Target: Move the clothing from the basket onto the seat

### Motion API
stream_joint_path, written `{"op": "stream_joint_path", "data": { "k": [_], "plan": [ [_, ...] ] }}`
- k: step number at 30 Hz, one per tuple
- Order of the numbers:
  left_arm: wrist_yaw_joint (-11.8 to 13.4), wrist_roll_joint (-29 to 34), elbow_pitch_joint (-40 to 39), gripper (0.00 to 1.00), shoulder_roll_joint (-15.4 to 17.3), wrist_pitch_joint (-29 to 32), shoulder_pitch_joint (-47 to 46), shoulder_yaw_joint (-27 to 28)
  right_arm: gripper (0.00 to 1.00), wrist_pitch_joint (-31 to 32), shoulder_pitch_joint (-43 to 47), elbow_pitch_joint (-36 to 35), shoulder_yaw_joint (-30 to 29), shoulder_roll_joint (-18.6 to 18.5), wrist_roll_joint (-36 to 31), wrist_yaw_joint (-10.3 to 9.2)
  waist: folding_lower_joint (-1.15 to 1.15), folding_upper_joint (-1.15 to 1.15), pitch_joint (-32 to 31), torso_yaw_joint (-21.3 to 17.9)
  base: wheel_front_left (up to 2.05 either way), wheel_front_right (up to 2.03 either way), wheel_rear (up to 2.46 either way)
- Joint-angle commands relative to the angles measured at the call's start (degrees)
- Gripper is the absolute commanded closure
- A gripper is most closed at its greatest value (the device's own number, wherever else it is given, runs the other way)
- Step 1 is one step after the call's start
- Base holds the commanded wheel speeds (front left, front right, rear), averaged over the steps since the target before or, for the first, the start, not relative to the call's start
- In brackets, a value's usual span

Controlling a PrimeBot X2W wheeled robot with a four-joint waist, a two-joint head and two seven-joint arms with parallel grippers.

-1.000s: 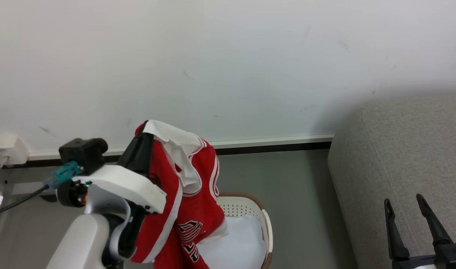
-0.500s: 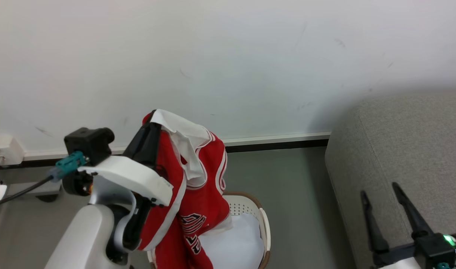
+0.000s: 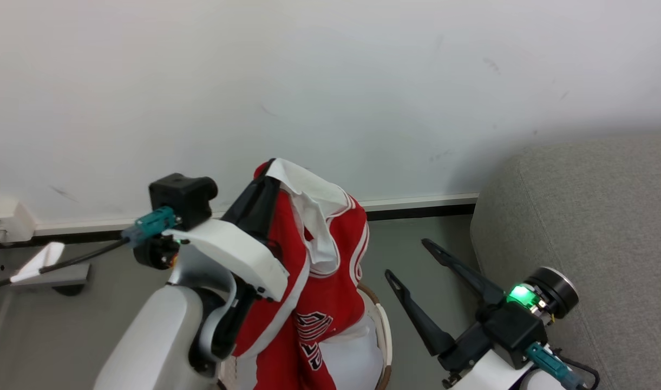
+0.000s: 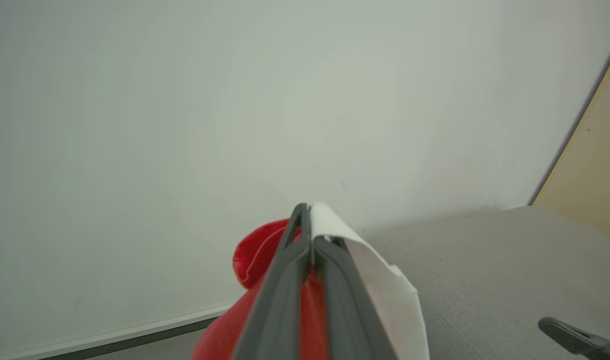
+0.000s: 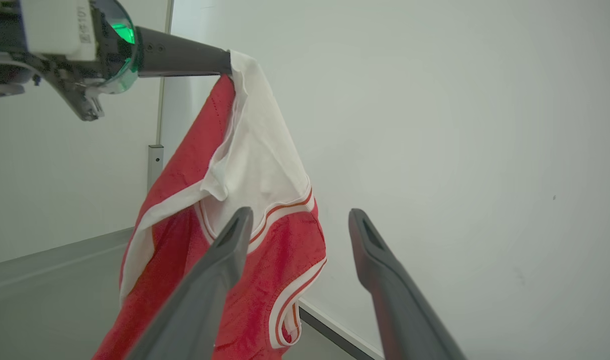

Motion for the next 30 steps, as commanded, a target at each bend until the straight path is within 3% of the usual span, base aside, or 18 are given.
{"op": "stream_joint_path", "data": {
  "k": [1, 17, 30],
  "plan": [
    [-0.55, 0.76, 0.05, 1.00, -0.19, 0.25, -0.80, -0.65, 0.00, 1.01, -1.98, -0.63, 1.79, -0.70, 1.21, -0.14, 0.00, -0.01, -0.07, 0.15, 0.00, 0.00, 0.00],
    [-4.58, 0.47, -3.26, 1.00, -2.32, 3.86, -1.10, -8.52, 0.00, 6.55, -13.11, 4.11, 11.19, -6.48, 6.83, -0.14, 0.00, -0.01, 0.00, 1.55, 0.00, 0.00, 0.00],
    [-7.52, -1.74, -5.86, 1.00, -3.99, 5.73, -0.62, -12.98, 0.00, 7.33, -20.61, 8.85, 20.96, -8.97, 19.23, -0.14, 0.00, -0.01, -0.29, 0.95, 0.00, 0.00, 0.00]
  ]
}}
